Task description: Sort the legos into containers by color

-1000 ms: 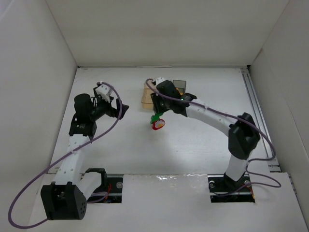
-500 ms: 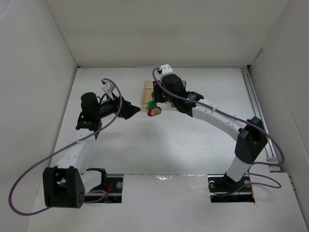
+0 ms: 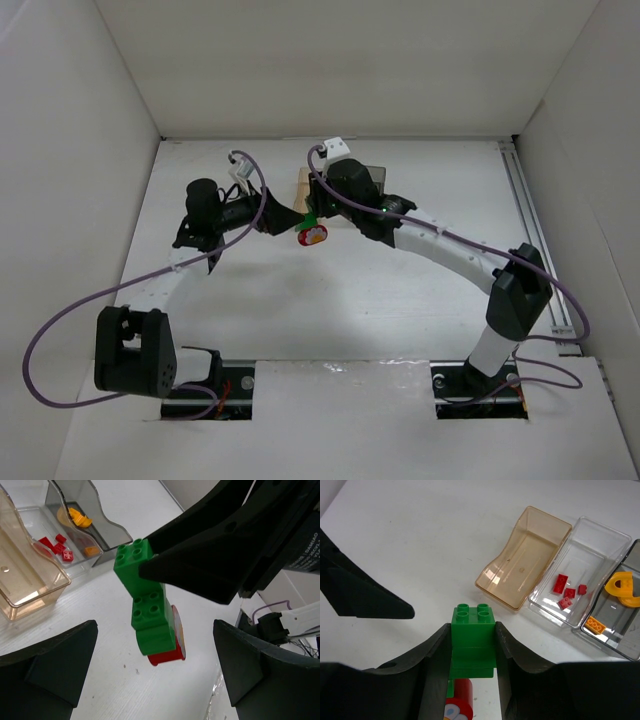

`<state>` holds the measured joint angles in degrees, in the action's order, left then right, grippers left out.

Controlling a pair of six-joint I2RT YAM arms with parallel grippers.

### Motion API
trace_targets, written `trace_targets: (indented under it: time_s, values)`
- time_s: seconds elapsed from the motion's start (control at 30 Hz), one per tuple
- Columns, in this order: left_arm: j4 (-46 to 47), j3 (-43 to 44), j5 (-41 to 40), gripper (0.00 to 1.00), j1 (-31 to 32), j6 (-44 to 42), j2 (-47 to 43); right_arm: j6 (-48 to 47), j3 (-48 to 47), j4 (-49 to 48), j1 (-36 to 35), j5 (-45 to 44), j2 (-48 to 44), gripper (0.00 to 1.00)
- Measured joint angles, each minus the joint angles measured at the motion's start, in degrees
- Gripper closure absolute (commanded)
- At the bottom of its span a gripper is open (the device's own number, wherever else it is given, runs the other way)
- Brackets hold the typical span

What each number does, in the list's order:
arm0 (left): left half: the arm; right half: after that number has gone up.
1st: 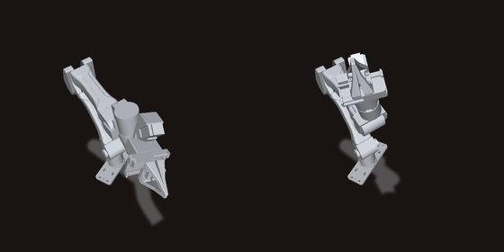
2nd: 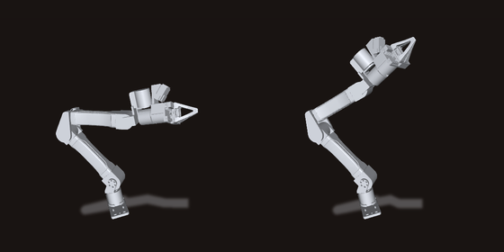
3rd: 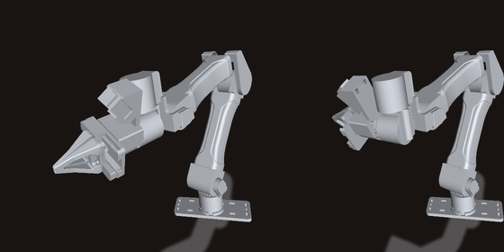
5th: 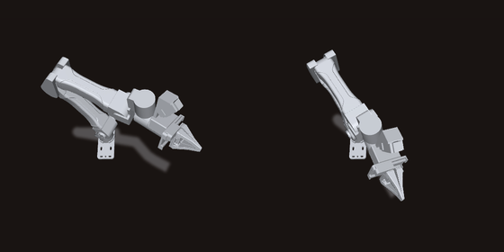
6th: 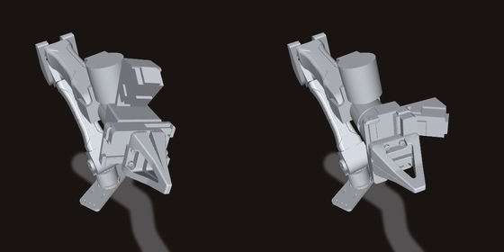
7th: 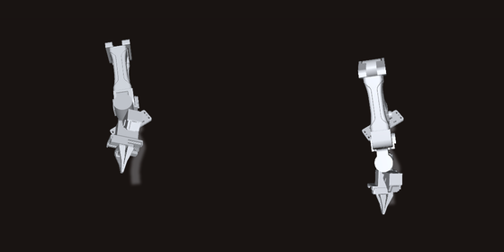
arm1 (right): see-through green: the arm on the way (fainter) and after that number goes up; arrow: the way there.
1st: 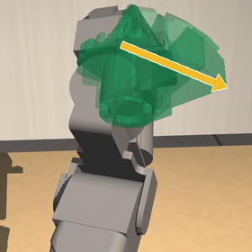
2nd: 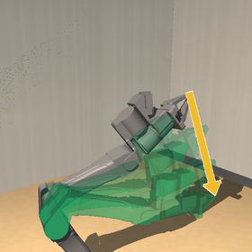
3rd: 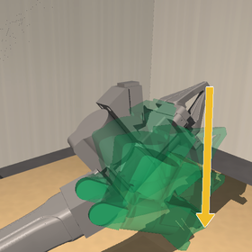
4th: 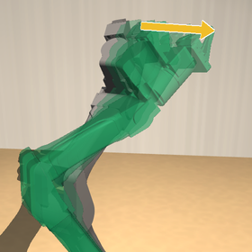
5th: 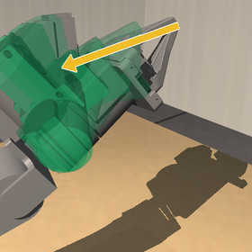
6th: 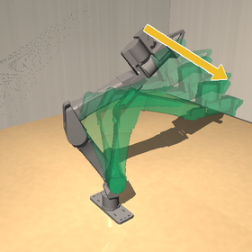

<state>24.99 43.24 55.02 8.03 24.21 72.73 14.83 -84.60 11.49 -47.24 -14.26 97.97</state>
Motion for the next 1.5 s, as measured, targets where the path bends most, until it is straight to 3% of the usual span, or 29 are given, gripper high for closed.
trace_targets:
  time_s: [0.77,0.9,0.93,1.03,1.07,1.1,1.2,1.5]
  values:
    - [2.36,2.49,-7.5,0.0,5.31,0.98,7.56,0.17,-0.98,-0.09,-0.92,-0.13,0.0,1.0]
    - [3.06,2.54,-7.76,0.16,5.53,2.32,8.09,0.37,-1.2,-0.42,-1.22,-0.76,0.0,1.0]
    - [3.21,2.54,-7.89,0.29,5.53,2.73,8.11,0.44,-1.2,-0.44,-1.27,-0.98,0.0,1.0]
    - [4.46,2.56,-8.02,0.49,5.53,4.35,8.15,0.63,-1.2,-0.44,-1.66,-1.9,0.0,1.0]
    - [4.92,2.56,-7.87,0.65,5.53,4.96,8.15,0.63,-1.2,-0.48,-1.95,-2.47,0.0,1.0]
    - [5.35,2.58,-7.52,0.75,5.55,5.79,8.2,0.7,-1.2,-0.55,-2.25,-3.32,0.0,1.0]
    - [6.38,2.99,-7.23,0.97,6.12,6.56,8.52,0.66,-1.2,-0.61,-2.73,-5.11,0.0,1.0]
    - [6.95,3.43,-7.32,1.0,6.23,8.92,9.7,2.45,-1.92,-1.01,-3.08,-8.98,1.16,1.0]
